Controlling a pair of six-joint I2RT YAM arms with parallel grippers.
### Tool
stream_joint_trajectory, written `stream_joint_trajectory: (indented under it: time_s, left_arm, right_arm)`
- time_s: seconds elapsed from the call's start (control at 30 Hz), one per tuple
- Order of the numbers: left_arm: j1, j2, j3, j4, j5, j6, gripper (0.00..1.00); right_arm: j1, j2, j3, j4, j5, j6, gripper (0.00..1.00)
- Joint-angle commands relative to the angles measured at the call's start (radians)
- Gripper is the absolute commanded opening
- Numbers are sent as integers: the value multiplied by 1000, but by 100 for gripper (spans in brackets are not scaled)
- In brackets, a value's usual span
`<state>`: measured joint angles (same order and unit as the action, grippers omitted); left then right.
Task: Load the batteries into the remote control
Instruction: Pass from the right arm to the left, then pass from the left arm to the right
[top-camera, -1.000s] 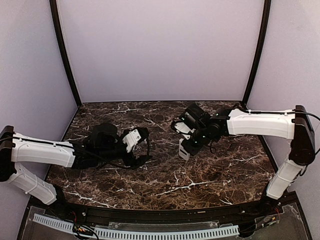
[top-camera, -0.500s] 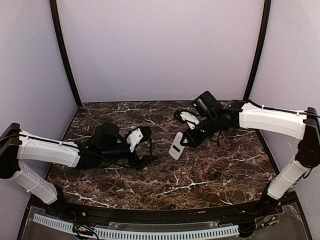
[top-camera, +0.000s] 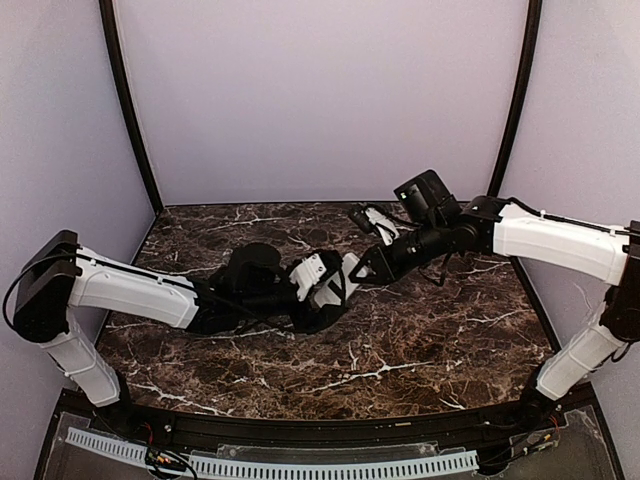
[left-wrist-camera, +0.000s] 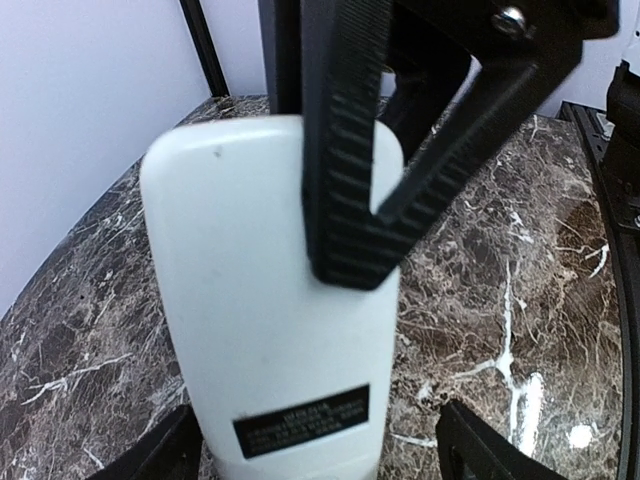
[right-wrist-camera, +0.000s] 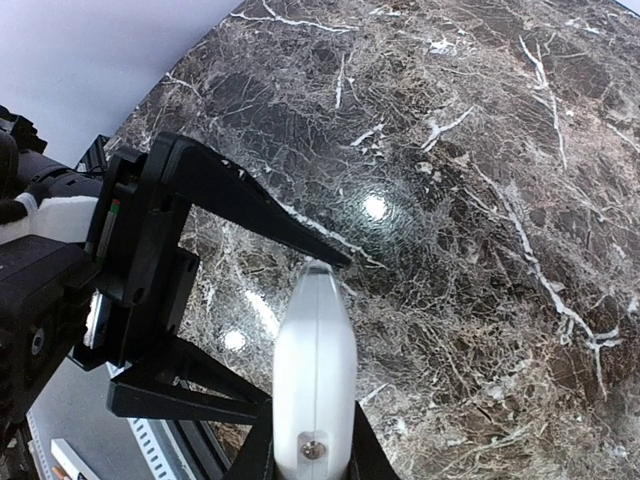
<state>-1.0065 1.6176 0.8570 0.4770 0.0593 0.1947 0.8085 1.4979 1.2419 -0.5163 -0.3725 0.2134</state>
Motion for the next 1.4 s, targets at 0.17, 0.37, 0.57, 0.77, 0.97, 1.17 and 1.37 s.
stream_joint_trajectory:
  time_s: [0.17, 0.37, 0.57, 0.77, 0.97, 1.17, 1.37]
  left_arm:
    - [-13, 55, 94, -45, -88, 5, 72]
    - [-12, 63, 112, -69, -124, 15, 63]
    - [-12, 48, 110, -54, -87, -6, 52]
    - [34, -6, 73, 13, 114, -105, 43]
    - [96, -39, 34, 156, 430, -256, 39]
    - [108, -40, 23, 285, 603, -340, 39]
    - [110, -20, 42, 362, 691, -407, 39]
  right_arm:
    - [-9, -1, -18, 65, -59, 67, 0]
    - [-14, 1, -21, 62, -70, 74, 0]
    - [-44, -14, -33, 70, -105, 90, 37]
    - [-137, -83, -78, 149, -228, 96, 57]
    - [-164, -180, -147, 274, -318, 30, 79]
    - [-164, -266, -247, 488, -445, 50, 98]
    - [-162, -241, -257, 579, -509, 67, 96]
